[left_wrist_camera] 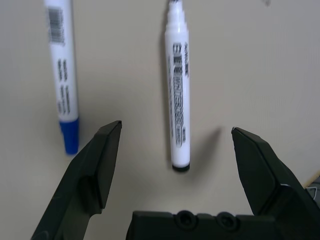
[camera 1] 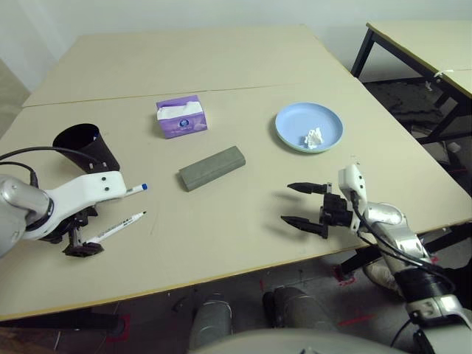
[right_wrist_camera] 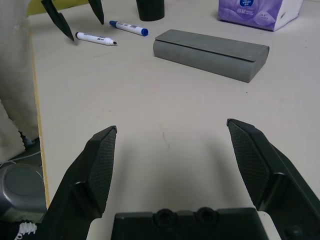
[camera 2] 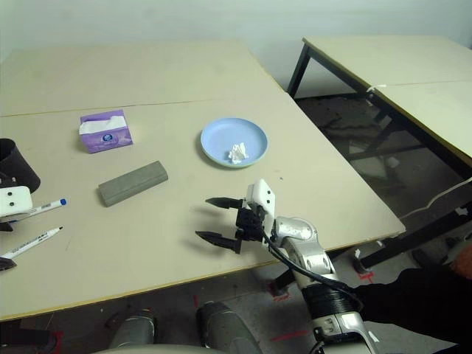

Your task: Organize and tidy the items on the table.

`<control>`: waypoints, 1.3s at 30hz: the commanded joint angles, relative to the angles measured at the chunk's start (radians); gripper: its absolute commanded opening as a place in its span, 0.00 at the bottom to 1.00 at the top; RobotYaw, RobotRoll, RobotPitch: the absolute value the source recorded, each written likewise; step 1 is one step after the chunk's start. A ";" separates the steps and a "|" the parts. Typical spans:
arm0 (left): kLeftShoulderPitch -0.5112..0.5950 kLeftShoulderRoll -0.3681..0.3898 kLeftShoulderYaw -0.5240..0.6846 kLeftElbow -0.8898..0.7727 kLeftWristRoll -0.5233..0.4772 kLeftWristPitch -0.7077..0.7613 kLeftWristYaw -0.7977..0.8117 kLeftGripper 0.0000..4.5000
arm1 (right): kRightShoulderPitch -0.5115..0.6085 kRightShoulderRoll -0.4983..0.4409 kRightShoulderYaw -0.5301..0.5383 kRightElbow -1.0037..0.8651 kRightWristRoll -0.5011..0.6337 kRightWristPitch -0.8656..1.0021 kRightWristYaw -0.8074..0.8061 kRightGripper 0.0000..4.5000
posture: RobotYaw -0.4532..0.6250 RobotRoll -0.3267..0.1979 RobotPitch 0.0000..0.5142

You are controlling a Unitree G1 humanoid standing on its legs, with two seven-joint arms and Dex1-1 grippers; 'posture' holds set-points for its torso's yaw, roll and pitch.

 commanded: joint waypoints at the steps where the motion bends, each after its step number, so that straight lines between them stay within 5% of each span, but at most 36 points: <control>1: -0.030 -0.021 -0.044 0.030 0.025 -0.008 0.010 0.99 | 0.004 -0.004 0.002 -0.020 0.005 0.013 -0.006 1.00 | 0.40 0.62 0.15; 16: -0.047 -0.042 -0.095 0.075 0.063 -0.031 0.018 0.99 | 0.014 -0.003 0.005 -0.045 0.006 0.028 -0.018 1.00 | 0.39 0.62 0.15; 29: -0.032 -0.022 -0.088 0.053 0.048 -0.014 -0.025 0.07 | 0.003 0.011 0.017 -0.046 0.003 0.031 -0.021 1.00 | 0.39 0.62 0.12; 36: -0.039 0.016 -0.033 -0.022 -0.016 0.000 -0.086 0.06 | 0.000 0.009 0.015 -0.033 0.002 0.024 -0.013 1.00 | 0.40 0.62 0.12; 39: -0.037 0.010 0.063 -0.079 -0.129 0.051 -0.132 0.06 | -0.006 0.003 0.006 -0.024 0.005 0.018 -0.005 1.00 | 0.40 0.62 0.11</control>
